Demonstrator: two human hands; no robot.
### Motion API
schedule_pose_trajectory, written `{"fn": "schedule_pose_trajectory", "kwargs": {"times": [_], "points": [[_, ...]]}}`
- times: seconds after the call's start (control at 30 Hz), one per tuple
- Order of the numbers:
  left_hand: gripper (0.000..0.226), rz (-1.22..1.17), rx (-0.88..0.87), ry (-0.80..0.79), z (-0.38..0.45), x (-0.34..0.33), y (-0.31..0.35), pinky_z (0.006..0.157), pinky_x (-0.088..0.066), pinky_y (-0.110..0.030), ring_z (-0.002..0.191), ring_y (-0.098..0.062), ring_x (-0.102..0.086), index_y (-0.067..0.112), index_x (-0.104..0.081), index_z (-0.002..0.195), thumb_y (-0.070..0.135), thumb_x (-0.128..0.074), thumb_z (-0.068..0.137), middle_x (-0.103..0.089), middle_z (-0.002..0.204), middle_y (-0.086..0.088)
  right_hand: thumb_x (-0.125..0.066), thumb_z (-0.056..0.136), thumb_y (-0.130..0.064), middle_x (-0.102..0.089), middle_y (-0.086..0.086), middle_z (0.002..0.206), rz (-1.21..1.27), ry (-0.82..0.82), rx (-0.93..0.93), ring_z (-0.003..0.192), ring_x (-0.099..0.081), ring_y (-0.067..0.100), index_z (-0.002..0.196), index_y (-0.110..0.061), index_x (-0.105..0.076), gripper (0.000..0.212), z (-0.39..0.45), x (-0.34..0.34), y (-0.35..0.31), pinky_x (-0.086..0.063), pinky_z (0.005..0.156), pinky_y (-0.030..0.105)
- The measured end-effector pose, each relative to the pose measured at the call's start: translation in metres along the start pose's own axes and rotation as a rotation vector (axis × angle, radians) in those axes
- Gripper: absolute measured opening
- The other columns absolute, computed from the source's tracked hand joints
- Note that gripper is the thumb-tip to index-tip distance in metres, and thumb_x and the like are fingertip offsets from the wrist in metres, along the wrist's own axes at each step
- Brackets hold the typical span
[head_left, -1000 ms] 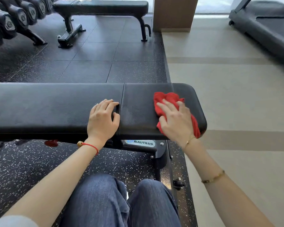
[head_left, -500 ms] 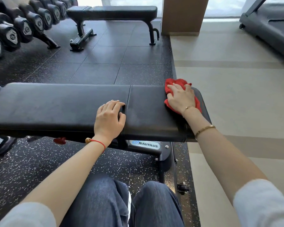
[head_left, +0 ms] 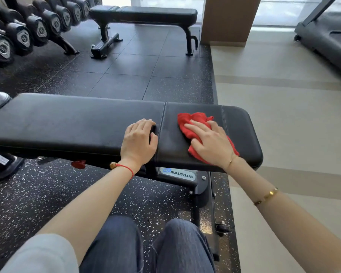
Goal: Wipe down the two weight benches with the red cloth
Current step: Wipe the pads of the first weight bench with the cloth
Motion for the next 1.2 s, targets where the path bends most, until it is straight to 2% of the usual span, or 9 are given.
{"fn": "schedule_pose_trajectory", "kwargs": {"times": [0.17, 0.27, 0.43, 0.63, 0.73, 0.87, 1.0, 1.1, 1.2], "points": [[0.035, -0.026, -0.021, -0.023, 0.002, 0.001, 0.0, 0.112, -0.033, -0.04, 0.128, -0.021, -0.052, 0.014, -0.059, 0.125, 0.021, -0.049, 0.092, -0.063, 0.129, -0.002, -0.041, 0.094, -0.036, -0.034, -0.013, 0.155, 0.016, 0.022, -0.191, 0.134, -0.031, 0.033, 0.143, -0.034, -0.042, 0.05, 0.06, -0.003, -0.009, -0.023, 0.112, 0.042], [0.039, -0.06, -0.007, -0.033, 0.002, 0.003, -0.001, 0.112, -0.034, -0.04, 0.127, -0.021, -0.051, 0.012, -0.056, 0.13, 0.02, -0.048, 0.092, -0.06, 0.132, -0.004, -0.04, 0.095, -0.036, -0.032, -0.013, 0.156, 0.031, -0.009, -0.135, 0.135, -0.029, 0.032, 0.144, -0.034, -0.04, 0.05, 0.077, -0.013, -0.052, -0.021, 0.113, 0.042], [0.036, -0.16, 0.023, 0.062, -0.004, 0.026, -0.012, 0.11, -0.038, -0.042, 0.121, -0.026, -0.054, 0.009, -0.058, 0.122, 0.013, -0.047, 0.088, -0.061, 0.126, -0.008, -0.039, 0.096, -0.037, -0.03, -0.016, 0.156, 0.053, -0.044, -0.016, 0.14, -0.023, 0.029, 0.146, -0.037, -0.036, 0.051, 0.067, -0.028, -0.094, -0.016, 0.115, 0.042], [0.038, -0.012, -0.036, 0.088, -0.002, 0.075, -0.103, 0.11, -0.038, -0.045, 0.122, -0.027, -0.054, 0.011, -0.058, 0.126, 0.014, -0.053, 0.089, -0.061, 0.126, -0.006, -0.04, 0.096, -0.036, -0.034, -0.015, 0.154, 0.021, 0.019, -0.151, 0.137, -0.027, 0.031, 0.145, -0.035, -0.04, 0.049, 0.087, -0.028, -0.094, -0.019, 0.114, 0.041], [0.038, 0.059, -0.018, 0.053, 0.004, 0.087, -0.155, 0.111, -0.035, -0.045, 0.124, -0.029, -0.053, 0.009, -0.059, 0.127, 0.011, -0.055, 0.089, -0.062, 0.128, -0.008, -0.038, 0.096, -0.036, -0.033, -0.013, 0.155, -0.015, 0.023, -0.197, 0.137, -0.028, 0.033, 0.146, -0.032, -0.039, 0.05, 0.111, -0.036, -0.125, -0.02, 0.114, 0.042], [0.037, 0.119, 0.025, 0.032, 0.009, 0.096, -0.213, 0.111, -0.033, -0.045, 0.124, -0.03, -0.053, 0.009, -0.059, 0.126, 0.012, -0.055, 0.09, -0.062, 0.128, -0.01, -0.038, 0.096, -0.038, -0.031, -0.012, 0.156, 0.003, -0.018, -0.109, 0.138, -0.027, 0.033, 0.147, -0.032, -0.037, 0.051, 0.135, -0.057, -0.204, -0.02, 0.115, 0.043], [0.037, 0.058, 0.11, 0.032, 0.011, 0.097, -0.244, 0.11, -0.032, -0.046, 0.124, -0.03, -0.052, 0.01, -0.061, 0.123, 0.021, -0.049, 0.089, -0.063, 0.127, -0.008, -0.041, 0.094, -0.036, -0.03, -0.014, 0.157, 0.019, -0.058, 0.03, 0.137, -0.026, 0.032, 0.147, -0.035, -0.036, 0.053, 0.12, -0.07, -0.257, -0.02, 0.114, 0.042], [0.038, 0.01, 0.126, 0.021, 0.013, 0.095, -0.249, 0.108, -0.033, -0.046, 0.123, -0.027, -0.052, 0.014, -0.062, 0.117, 0.028, -0.044, 0.086, -0.063, 0.125, -0.004, -0.042, 0.091, -0.036, -0.032, -0.02, 0.154, 0.035, -0.038, 0.075, 0.135, -0.029, 0.028, 0.145, -0.039, -0.038, 0.054, 0.091, -0.064, -0.246, -0.023, 0.112, 0.041], [0.037, -0.001, 0.116, 0.014, 0.011, 0.093, -0.251, 0.11, -0.032, -0.046, 0.123, -0.026, -0.051, 0.016, -0.061, 0.115, 0.029, -0.041, 0.087, -0.062, 0.126, -0.002, -0.04, 0.089, -0.038, -0.036, -0.018, 0.153, -0.005, 0.033, -0.087, 0.132, -0.032, 0.027, 0.144, -0.039, -0.041, 0.054, 0.082, -0.047, -0.19, -0.022, 0.112, 0.039]]}}
Point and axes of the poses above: each hand's wrist, its own z-axis towards the middle knuckle, its own x-axis out of the back of the hand, y = z × x, the point moved 9 cm from there along z, towards the middle knuckle
